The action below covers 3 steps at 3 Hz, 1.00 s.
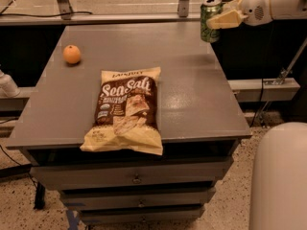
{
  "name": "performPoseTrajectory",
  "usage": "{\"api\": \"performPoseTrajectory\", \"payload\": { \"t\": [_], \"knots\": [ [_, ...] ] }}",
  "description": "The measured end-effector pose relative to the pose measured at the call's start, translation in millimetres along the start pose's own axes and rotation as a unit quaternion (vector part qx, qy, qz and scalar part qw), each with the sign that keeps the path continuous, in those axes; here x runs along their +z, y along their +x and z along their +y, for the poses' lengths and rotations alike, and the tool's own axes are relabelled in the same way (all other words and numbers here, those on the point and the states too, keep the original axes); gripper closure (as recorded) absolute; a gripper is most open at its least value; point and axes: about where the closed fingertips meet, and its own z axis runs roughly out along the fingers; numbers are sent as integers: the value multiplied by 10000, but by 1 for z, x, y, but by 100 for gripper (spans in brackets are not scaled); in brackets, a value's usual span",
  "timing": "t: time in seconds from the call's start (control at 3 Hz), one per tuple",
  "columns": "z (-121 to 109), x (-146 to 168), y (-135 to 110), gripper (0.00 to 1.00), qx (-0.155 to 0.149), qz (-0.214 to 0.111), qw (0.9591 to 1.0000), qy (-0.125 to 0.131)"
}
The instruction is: Place green can upright
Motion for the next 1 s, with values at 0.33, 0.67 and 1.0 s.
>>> {"api": "performPoseTrajectory", "payload": {
  "t": [0.33,0.67,1.0],
  "knots": [
    [-1,6,1,100,322,-620,9976,12],
    [16,26,3,100,531,-1131,9921,-112],
    [40,45,10,100,586,-1316,9892,-257]
  ]
}}
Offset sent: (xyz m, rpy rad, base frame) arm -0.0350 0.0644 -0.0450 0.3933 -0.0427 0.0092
